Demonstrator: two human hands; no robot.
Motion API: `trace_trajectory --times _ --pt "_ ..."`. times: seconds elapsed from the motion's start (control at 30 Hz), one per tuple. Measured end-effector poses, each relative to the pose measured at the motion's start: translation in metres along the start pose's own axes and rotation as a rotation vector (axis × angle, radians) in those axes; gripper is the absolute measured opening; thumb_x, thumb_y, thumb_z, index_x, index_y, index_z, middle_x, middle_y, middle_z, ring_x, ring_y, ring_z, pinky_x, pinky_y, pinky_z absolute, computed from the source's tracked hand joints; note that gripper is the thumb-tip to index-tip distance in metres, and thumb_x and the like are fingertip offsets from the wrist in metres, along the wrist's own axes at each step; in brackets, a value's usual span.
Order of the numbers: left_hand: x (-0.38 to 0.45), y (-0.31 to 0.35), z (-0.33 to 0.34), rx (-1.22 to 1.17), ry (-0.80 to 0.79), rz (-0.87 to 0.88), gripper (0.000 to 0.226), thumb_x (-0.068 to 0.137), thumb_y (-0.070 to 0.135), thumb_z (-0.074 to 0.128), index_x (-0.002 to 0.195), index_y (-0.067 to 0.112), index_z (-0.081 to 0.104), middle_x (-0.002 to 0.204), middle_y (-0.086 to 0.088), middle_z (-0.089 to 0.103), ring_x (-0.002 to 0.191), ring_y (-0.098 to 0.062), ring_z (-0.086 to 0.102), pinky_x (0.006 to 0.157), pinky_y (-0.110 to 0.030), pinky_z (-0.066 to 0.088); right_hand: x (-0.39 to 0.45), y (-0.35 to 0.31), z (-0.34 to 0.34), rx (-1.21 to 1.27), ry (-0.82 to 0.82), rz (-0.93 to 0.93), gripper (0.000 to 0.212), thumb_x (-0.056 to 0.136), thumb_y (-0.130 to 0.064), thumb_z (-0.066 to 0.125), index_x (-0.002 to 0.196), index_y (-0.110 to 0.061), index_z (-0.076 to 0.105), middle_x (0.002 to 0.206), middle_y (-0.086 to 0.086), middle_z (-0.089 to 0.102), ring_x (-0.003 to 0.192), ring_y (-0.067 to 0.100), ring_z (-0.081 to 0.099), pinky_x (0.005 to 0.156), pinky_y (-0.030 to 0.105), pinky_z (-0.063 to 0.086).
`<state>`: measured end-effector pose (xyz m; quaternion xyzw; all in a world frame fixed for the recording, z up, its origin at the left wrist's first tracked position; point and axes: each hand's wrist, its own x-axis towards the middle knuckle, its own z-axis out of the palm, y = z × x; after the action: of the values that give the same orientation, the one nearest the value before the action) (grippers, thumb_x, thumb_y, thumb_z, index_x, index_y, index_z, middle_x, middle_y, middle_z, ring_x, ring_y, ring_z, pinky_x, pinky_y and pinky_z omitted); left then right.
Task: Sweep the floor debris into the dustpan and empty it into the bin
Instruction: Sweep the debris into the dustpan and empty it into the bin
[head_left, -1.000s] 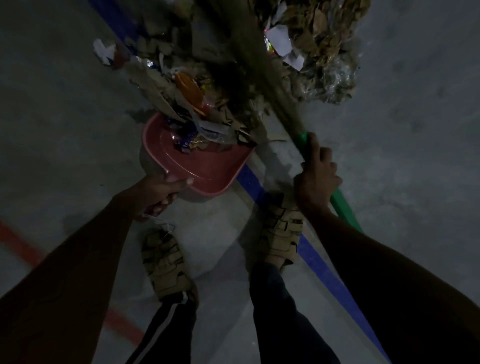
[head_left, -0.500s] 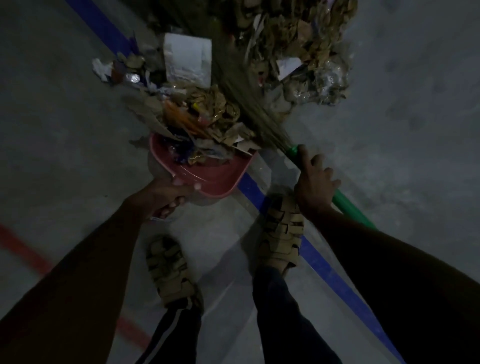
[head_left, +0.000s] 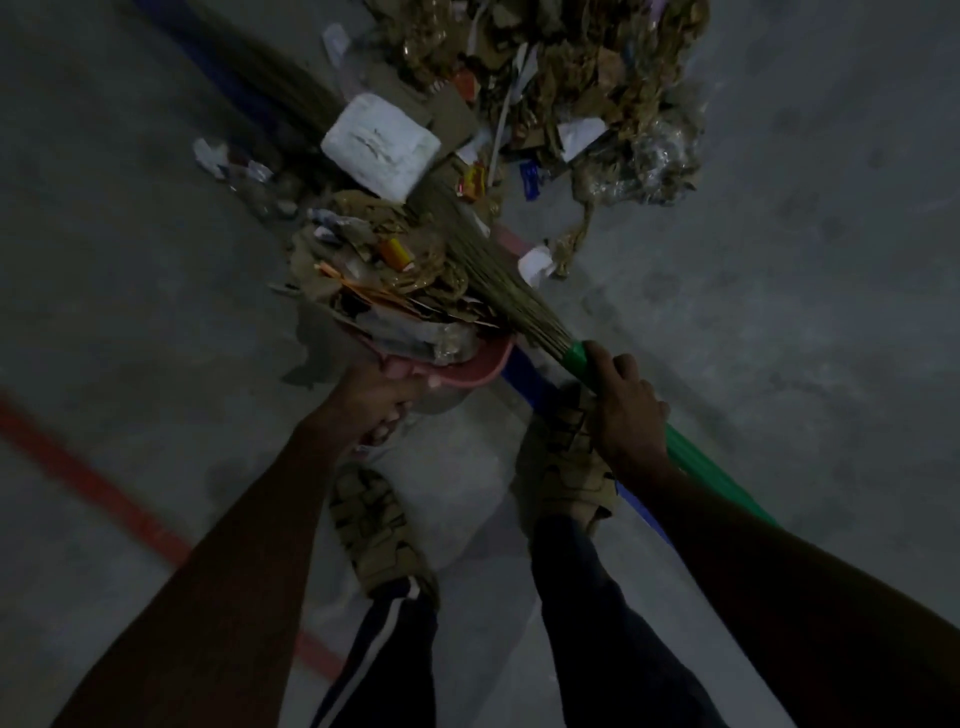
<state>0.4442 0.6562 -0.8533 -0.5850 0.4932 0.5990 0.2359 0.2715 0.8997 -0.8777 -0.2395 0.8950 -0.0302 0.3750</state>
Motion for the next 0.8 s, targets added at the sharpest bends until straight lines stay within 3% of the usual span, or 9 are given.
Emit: trace_trajectory --times 0.17,0.3,0.53,0.8 --pt "-0.053 0.02 -0.001 -0.017 0.04 -0.026 0.034 0.081 0.033 0.085 0.071 0.007 0.065 0.059 -0.007 0.054 0.04 -0.013 0.041 0.037 -0.016 0.031 -0.037 -0.015 -0.029 0.1 0.016 -0.013 0.066 0.088 -0.024 0.05 0.147 -0.041 0.023 0.123 0.002 0.039 0.094 0.025 0.049 0.083 0.054 0.047" --pt "-0.112 0.036 -0.017 -0.093 0.007 -0.007 0.032 0.083 0.027 0.083 0.066 0.012 0.062 0.048 -0.003 0.047 0.032 -0.011 0.035 0.037 -0.016 0.028 -0.067 -0.031 -0.064 0.078 0.036 -0.024 0.074 0.087 -0.015 0.055 0.146 -0.044 0.021 0.122 0.001 0.039 0.089 0.02 0.05 0.076 0.052 0.053" --pt "-0.241 0.06 -0.049 -0.228 -0.02 0.041 0.034 0.09 0.018 0.077 0.066 0.007 0.054 0.045 -0.006 0.039 0.028 -0.014 0.032 0.035 -0.016 0.026 -0.144 -0.069 -0.146 0.01 0.046 -0.084 0.089 0.08 -0.006 0.062 0.147 -0.043 0.018 0.127 0.003 0.04 0.091 0.026 0.057 0.07 0.046 0.054" --pt "-0.385 0.08 -0.081 -0.245 0.056 0.111 0.031 0.084 0.029 0.083 0.074 0.007 0.063 0.05 -0.006 0.044 0.031 -0.015 0.037 0.038 -0.019 0.029 -0.263 -0.13 -0.258 0.12 0.198 -0.159 0.061 0.084 -0.006 0.061 0.135 -0.03 0.039 0.126 0.002 0.049 0.096 0.03 0.058 0.071 0.045 0.051"
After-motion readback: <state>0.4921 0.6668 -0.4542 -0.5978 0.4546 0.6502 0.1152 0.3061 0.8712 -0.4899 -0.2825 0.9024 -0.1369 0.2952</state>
